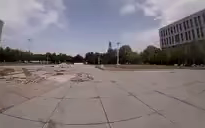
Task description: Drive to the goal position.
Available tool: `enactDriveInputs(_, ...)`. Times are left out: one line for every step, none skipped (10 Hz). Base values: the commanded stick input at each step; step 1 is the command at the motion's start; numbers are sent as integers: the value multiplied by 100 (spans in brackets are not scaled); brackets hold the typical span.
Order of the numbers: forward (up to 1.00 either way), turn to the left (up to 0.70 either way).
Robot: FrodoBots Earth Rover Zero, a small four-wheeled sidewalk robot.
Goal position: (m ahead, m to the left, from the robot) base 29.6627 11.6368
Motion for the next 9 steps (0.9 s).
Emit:
enactDriveInputs(100, -27)
enactDriveInputs(100, -27)
enactDriveInputs(100, -27)
enactDriveInputs(100, -27)
enactDriveInputs(100, -23)
enactDriveInputs(100, -7)
enactDriveInputs(100, 0)
enactDriveInputs(100, 0)
enactDriveInputs(100, 0)
